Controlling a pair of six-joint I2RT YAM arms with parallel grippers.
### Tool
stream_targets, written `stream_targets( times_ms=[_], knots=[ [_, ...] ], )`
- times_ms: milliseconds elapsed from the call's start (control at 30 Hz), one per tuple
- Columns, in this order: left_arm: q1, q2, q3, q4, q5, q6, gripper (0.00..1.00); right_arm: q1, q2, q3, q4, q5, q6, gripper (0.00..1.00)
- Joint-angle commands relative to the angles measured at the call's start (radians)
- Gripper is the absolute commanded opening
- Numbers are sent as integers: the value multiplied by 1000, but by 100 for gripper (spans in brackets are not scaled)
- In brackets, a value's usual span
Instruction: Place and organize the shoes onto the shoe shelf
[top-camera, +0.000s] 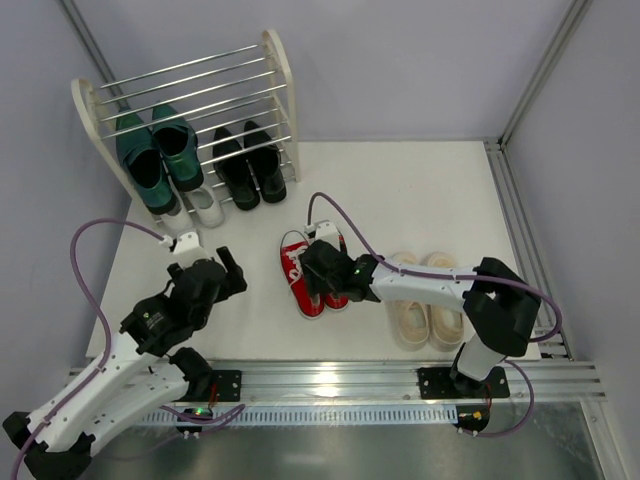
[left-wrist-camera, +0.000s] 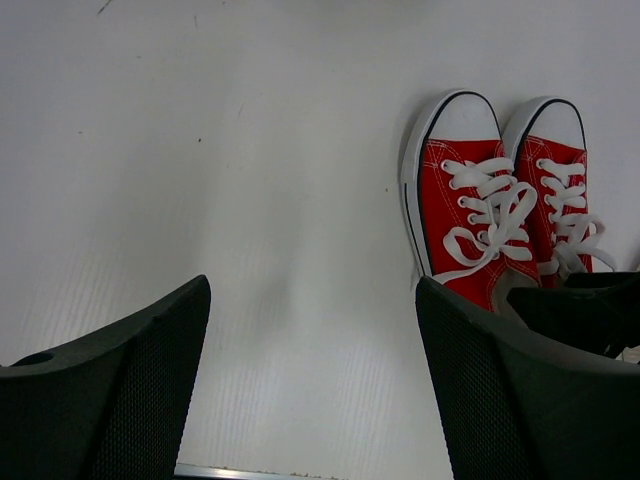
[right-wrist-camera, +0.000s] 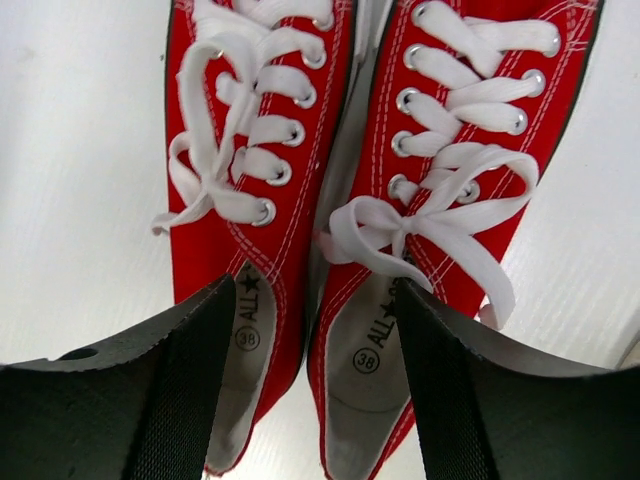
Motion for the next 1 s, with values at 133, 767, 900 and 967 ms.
stream_targets(
  times_ms=[133,767,900,967],
  knots=[
    [-2,-1,-15,51,5,-11,81,-1,70,-28,188,147,106,59],
    [-7,41,-63,160,158,-28,76,-4,133,142,228,69,166,8],
    [-10,45,-70,172,175,-28,75,-4,178,214,182,15,190,33],
    [-14,48,-76,192,195,-27,75,-1,159,190,223,-22,187,51]
  ],
)
